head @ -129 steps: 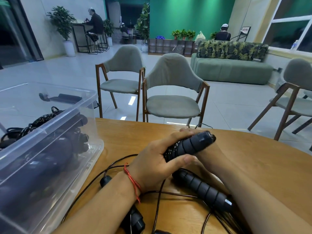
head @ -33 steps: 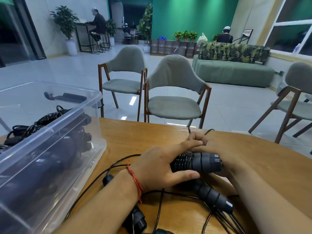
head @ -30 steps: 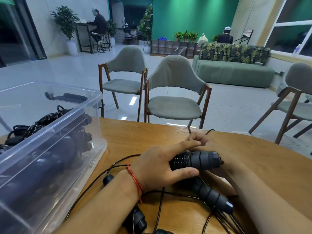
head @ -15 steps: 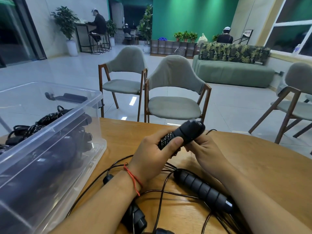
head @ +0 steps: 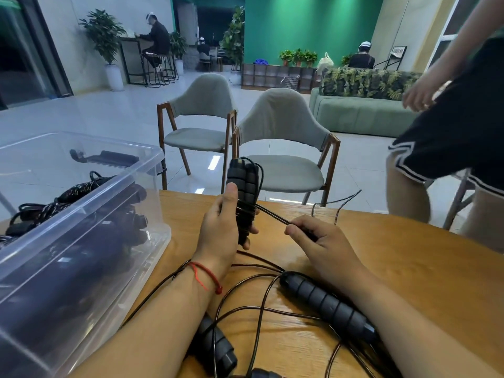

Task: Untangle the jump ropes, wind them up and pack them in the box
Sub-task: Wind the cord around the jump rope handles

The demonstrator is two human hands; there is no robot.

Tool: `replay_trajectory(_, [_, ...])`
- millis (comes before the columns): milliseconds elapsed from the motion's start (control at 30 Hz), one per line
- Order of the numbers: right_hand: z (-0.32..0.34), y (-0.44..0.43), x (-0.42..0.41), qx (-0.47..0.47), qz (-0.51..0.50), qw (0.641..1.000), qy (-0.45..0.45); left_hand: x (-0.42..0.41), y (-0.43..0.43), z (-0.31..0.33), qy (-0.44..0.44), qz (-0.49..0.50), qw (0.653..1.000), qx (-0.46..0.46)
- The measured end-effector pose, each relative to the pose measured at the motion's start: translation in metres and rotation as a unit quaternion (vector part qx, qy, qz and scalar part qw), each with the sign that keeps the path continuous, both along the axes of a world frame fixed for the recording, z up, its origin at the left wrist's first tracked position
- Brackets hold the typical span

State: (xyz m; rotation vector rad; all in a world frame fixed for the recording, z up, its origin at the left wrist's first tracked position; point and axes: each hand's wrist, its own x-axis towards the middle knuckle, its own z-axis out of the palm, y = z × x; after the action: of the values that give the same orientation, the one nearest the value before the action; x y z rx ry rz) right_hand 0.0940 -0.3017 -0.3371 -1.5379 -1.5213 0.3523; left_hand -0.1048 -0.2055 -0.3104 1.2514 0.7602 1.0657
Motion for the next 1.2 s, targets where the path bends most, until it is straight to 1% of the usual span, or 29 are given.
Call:
replay_trajectory(67, [0.000,0.000,0.000,0.009,0.002,1.000,-0.004,-0.001,0.002,0.000,0.009,0.013,1.000,0.003])
replay_trajectory(167, [0.000,-0.001,-0.001,0.031,0.005,0.999,-0.016,-0.001,0.003,0.000,0.036,0.026,0.999,0.031])
replay_trajectory(267, [0.001,-0.002,-0.001,0.063,-0.001,0.997,-0.053,-0.002,0.006,-0.002,0.063,0.044,0.996,0.046])
replay_trajectory(333, [0.003,-0.003,-0.004,0.087,-0.008,0.991,-0.103,-0.003,0.009,-0.004,0.083,0.052,0.994,0.047])
replay_trajectory(400, [0.008,-0.003,-0.008,0.122,-0.020,0.976,-0.181,-0.002,0.010,-0.006,0.089,0.048,0.993,0.054])
replay_trajectory(467, [0.016,-0.002,-0.010,0.156,-0.025,0.956,-0.247,0.001,0.009,-0.010,0.107,0.030,0.990,0.087])
replay_trajectory(500, [0.020,-0.002,-0.011,0.167,-0.026,0.949,-0.265,0.003,0.008,-0.012,0.127,0.020,0.985,0.111])
replay_trajectory(567, [0.026,-0.001,-0.013,0.177,-0.027,0.945,-0.275,0.007,0.003,-0.013,0.166,0.000,0.974,0.154])
replay_trajectory(633, [0.027,-0.001,-0.013,0.179,-0.028,0.944,-0.275,0.009,-0.004,-0.013,0.186,-0.012,0.966,0.180])
replay_trajectory(800, [0.025,0.000,-0.013,0.169,-0.025,0.954,-0.247,0.007,-0.013,-0.008,0.204,-0.075,0.959,0.179])
replay_trajectory(900, [0.023,0.001,-0.012,0.167,-0.019,0.961,-0.221,0.005,-0.014,-0.009,0.262,-0.065,0.933,0.238])
replay_trajectory(1000, [0.020,0.001,-0.013,0.158,-0.007,0.966,-0.206,0.006,-0.013,-0.011,0.317,-0.020,0.905,0.282])
replay_trajectory(1100, [0.022,0.001,-0.015,0.155,-0.005,0.962,-0.223,0.006,-0.011,-0.010,0.398,0.022,0.861,0.317])
replay_trajectory(1200, [0.030,0.000,-0.010,0.170,-0.022,0.955,-0.243,0.002,-0.014,-0.008,0.426,0.024,0.827,0.367])
